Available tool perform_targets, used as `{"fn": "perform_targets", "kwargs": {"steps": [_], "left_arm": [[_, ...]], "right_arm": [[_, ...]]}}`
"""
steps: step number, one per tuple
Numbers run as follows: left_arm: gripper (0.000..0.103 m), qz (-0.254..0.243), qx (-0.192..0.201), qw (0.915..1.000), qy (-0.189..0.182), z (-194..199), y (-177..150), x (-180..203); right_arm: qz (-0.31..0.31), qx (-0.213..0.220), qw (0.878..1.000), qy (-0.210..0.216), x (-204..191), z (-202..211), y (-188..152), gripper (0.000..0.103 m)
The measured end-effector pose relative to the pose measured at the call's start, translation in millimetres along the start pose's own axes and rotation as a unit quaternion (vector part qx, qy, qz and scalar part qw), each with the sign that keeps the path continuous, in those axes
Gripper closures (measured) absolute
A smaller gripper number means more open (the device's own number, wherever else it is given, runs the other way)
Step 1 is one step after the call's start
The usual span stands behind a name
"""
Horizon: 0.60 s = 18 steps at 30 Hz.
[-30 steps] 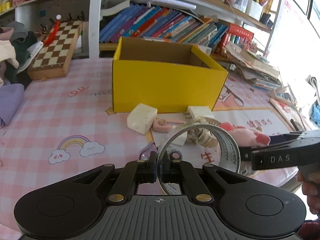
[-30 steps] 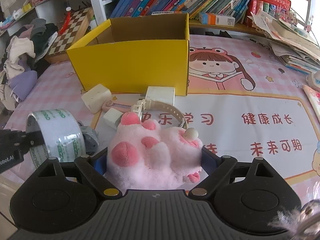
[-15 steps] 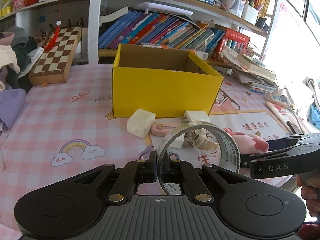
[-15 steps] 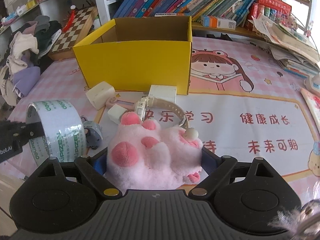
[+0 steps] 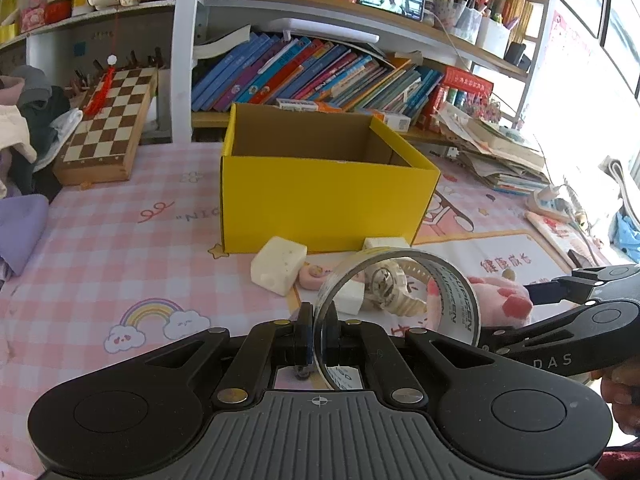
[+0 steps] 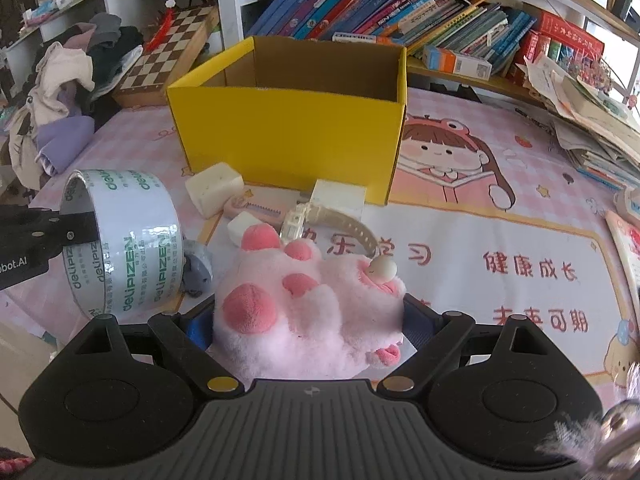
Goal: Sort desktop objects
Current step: 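Carry the plush with the right gripper while the left gripper carries the tape into the yellow box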
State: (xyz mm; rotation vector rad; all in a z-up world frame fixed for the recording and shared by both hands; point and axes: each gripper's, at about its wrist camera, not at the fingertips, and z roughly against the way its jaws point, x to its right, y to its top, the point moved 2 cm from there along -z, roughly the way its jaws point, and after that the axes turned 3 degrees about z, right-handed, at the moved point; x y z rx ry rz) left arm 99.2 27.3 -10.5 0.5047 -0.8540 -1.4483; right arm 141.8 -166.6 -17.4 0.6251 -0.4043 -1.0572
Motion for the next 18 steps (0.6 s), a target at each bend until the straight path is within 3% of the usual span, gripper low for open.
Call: {"fn": "perform_targets", "kwargs": {"steps": [18], "left_arm": [[0.100, -0.014, 0.056, 0.9983, 0.000, -8, 67, -2]], "right_arm": [[0.057, 0.085, 0.995, 0.013, 8, 10, 85, 0.013]]}}
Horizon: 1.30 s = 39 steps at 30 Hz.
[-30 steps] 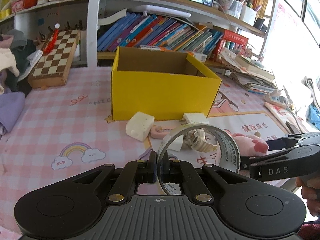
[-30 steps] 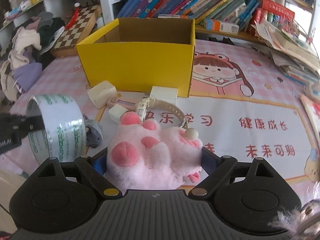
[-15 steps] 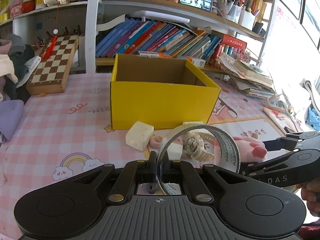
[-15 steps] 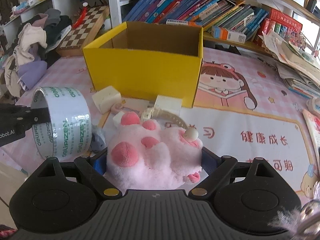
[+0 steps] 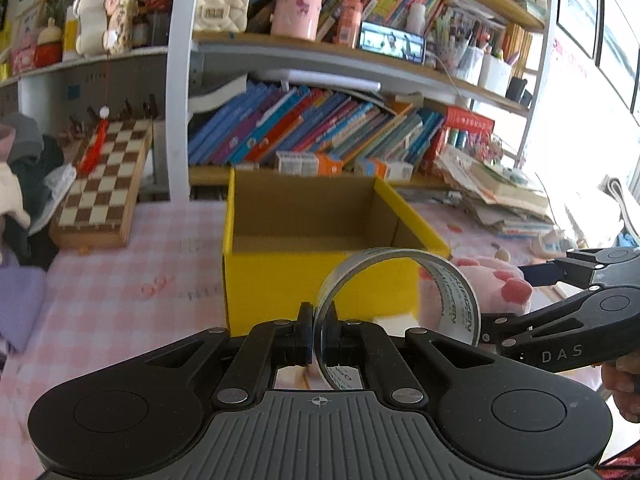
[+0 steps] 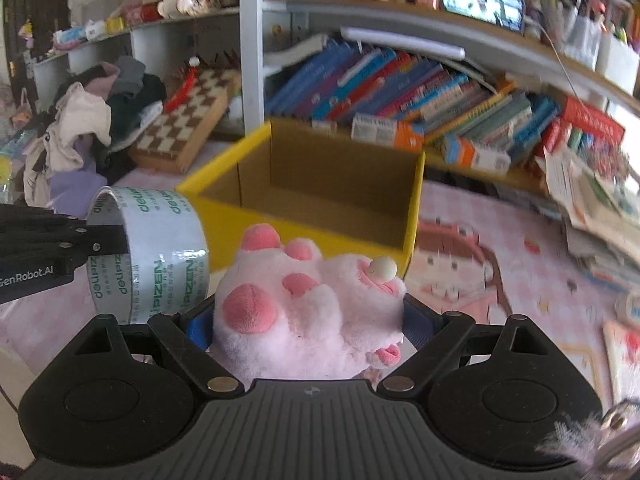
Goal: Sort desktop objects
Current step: 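Carry the plush with the right gripper while the left gripper carries the tape into the yellow box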
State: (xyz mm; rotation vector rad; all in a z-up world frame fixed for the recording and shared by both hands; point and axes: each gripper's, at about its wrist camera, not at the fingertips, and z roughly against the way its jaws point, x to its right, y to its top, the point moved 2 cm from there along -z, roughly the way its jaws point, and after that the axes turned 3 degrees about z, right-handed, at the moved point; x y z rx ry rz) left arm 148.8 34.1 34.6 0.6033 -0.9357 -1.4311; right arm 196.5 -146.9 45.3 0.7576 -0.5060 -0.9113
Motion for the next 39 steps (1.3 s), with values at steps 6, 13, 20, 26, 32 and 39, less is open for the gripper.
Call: {"fn": "perform_targets", "kwargs": {"steps": [6, 13, 20, 26, 32, 39], "left_arm": [[0.100, -0.015, 0.017, 0.9997, 0.008, -13, 26, 1], [0.100, -0.032, 0.022, 0.9990, 0.020, -41, 54, -1], [0.100, -0.056, 0.017, 0.9976, 0.038, -79, 81, -2], [0.100, -0.078, 0.000, 0.9954, 0.056, -114, 95, -2], [0.099, -0.092, -0.031, 0.9931, 0.065, -153, 101, -6], [0.099, -0.108, -0.075, 0.9884, 0.075, -194, 102, -14]], "right_arm": [[0.025, 0.023, 0.999, 0.007, 12, -11, 29, 0.013], [0.075, 0.036, 0.996, 0.009, 30, -37, 59, 0.013], [0.115, 0.027, 0.993, 0.018, 49, -78, 85, 0.013], [0.140, 0.001, 0.989, 0.038, 64, -122, 101, 0.013], [0.201, -0.029, 0.977, 0.057, 66, -161, 106, 0.012], [0.280, -0.064, 0.955, 0.078, 64, -206, 106, 0.012]]}}
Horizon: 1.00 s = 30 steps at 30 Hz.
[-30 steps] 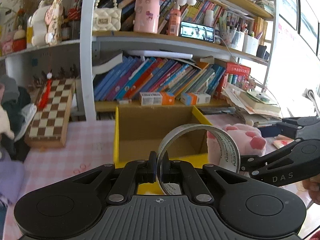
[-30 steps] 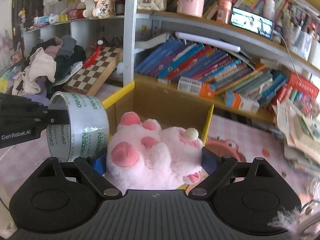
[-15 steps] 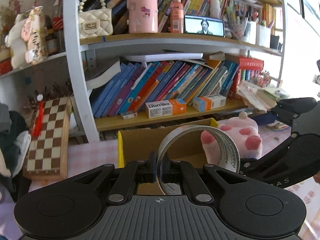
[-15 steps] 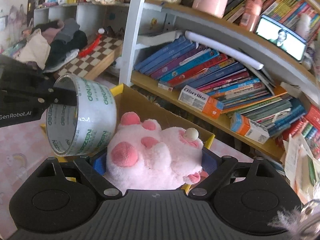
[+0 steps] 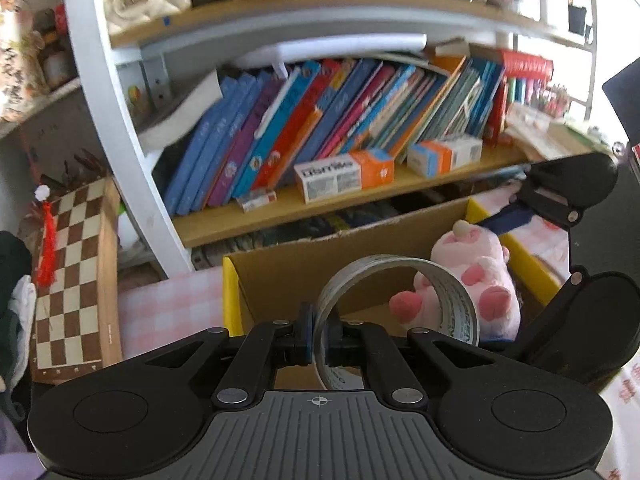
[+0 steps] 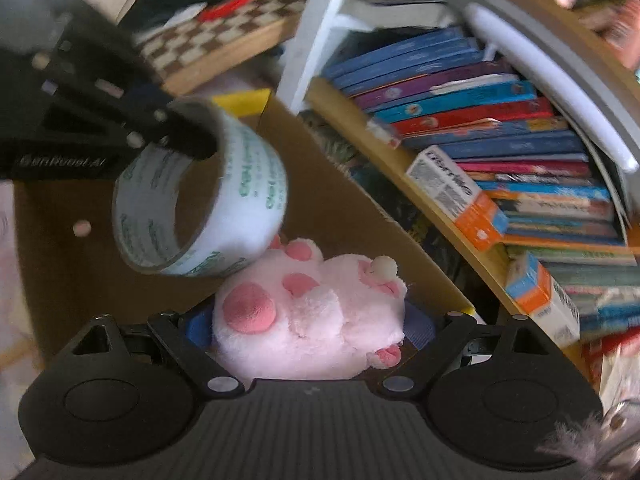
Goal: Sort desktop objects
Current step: 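Carry the plush with the right gripper while the left gripper carries the tape into the yellow box, then open the right gripper releasing the plush while the left gripper releases the tape in the box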
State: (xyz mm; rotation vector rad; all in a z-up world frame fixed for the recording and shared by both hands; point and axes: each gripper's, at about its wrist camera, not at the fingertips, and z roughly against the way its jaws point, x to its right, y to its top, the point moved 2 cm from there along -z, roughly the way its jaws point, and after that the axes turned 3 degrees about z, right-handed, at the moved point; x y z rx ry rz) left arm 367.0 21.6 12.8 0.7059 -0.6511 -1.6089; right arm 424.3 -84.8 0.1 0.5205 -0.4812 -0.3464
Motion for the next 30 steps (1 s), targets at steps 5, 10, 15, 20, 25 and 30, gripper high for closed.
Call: {"fn": "perform_targets", "kwargs": {"steps": [5, 10, 15, 20, 25, 30], "left_arm": [[0.099, -0.025, -0.025, 0.9994, 0.005, -23, 3, 0], [0.099, -0.064, -0.054, 0.9964, 0.015, -45, 1, 2], [0.099, -0.076, -0.072, 0.9942, 0.022, -58, 1, 2], [0.099, -0.088, -0.083, 0.9924, 0.026, -62, 1, 3], [0.093, -0.092, -0.097, 0.9906, 0.028, -67, 1, 5], [0.071, -0.093, -0.112, 0.9891, 0.022, -69, 1, 6]], "right_arm": [[0.064, -0.023, 0.998, 0.014, -2, -23, 2, 0.012], [0.100, -0.045, 0.993, 0.033, -2, -42, 1, 0.012], [0.119, -0.047, 0.991, 0.044, -3, -48, 2, 0.011], [0.143, -0.051, 0.987, 0.046, -4, -52, 3, 0.010], [0.153, -0.051, 0.986, 0.048, -7, -54, 3, 0.007], [0.161, -0.051, 0.984, 0.050, -8, -54, 3, 0.004]]}}
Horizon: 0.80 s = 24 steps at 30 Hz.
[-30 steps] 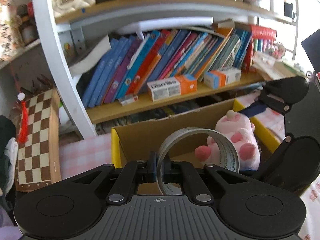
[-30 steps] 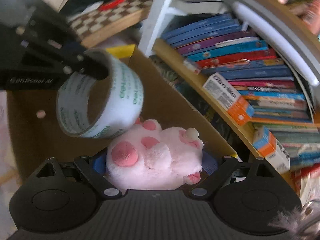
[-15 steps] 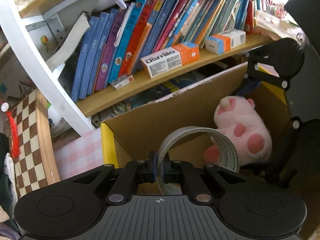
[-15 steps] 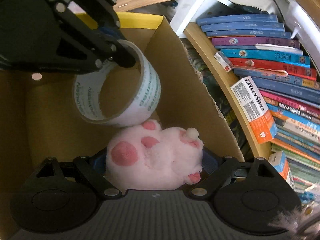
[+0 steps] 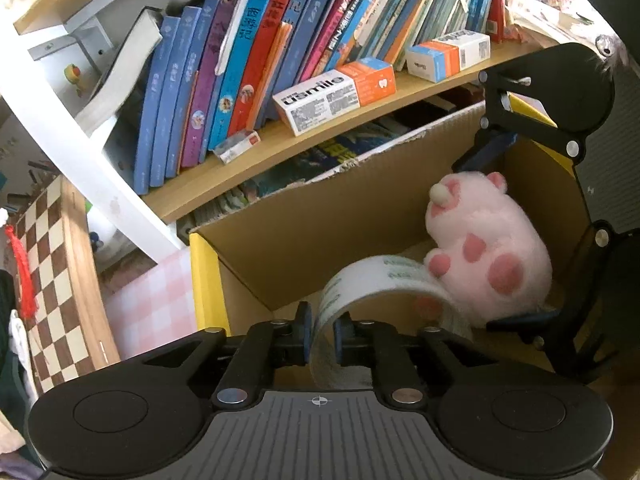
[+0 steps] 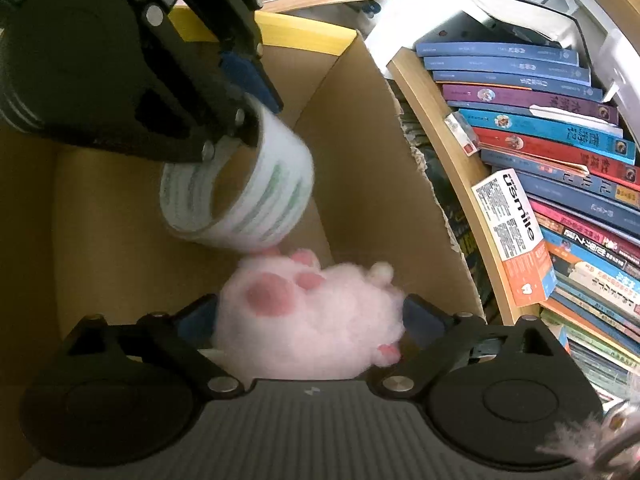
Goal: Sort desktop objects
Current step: 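Open the right gripper releasing the plush while the left gripper releases the tape in the box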
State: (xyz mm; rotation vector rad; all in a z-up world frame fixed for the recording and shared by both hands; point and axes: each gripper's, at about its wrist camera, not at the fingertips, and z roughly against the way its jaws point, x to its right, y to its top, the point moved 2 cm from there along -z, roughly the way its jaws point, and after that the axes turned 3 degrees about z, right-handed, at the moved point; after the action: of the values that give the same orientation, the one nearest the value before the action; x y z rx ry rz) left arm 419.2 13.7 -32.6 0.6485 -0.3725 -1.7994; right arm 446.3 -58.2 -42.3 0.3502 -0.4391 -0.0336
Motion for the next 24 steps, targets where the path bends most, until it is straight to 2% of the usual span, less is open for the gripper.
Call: {"fn": "perform_targets", "kwargs": {"steps": [1, 3, 12, 17, 19, 24], "left_arm": [[0.057, -0.002, 0.000, 1.0000, 0.000, 0, 0, 1], [0.044, -0.005, 0.002, 1.0000, -0.001, 2, -1, 3], [0.040, -0.012, -0.002, 0.9999, -0.010, 12, -7, 18], [0.026, 0.011, 0.007, 0.9999, -0.003, 14, -4, 8], [0.016, 0.012, 0.019, 0.9997, 0.005, 20, -2, 6], [0.009, 0.005, 0.054, 0.9984, 0.015, 41, 0, 9]], "right_arm": [[0.004, -0.001, 1.000, 0.000, -1, 0, 0, 0.004], [0.013, -0.001, 1.000, 0.001, -2, -1, 0, 0.004], [0.075, 0.014, 0.997, 0.023, -11, 0, -7, 0.004], [0.066, 0.014, 0.998, 0.016, -11, 1, -5, 0.000], [0.061, 0.021, 0.998, 0.010, -11, 7, -4, 0.000], [0.031, 0.050, 0.998, -0.001, -5, 28, -3, 0.000]]}}
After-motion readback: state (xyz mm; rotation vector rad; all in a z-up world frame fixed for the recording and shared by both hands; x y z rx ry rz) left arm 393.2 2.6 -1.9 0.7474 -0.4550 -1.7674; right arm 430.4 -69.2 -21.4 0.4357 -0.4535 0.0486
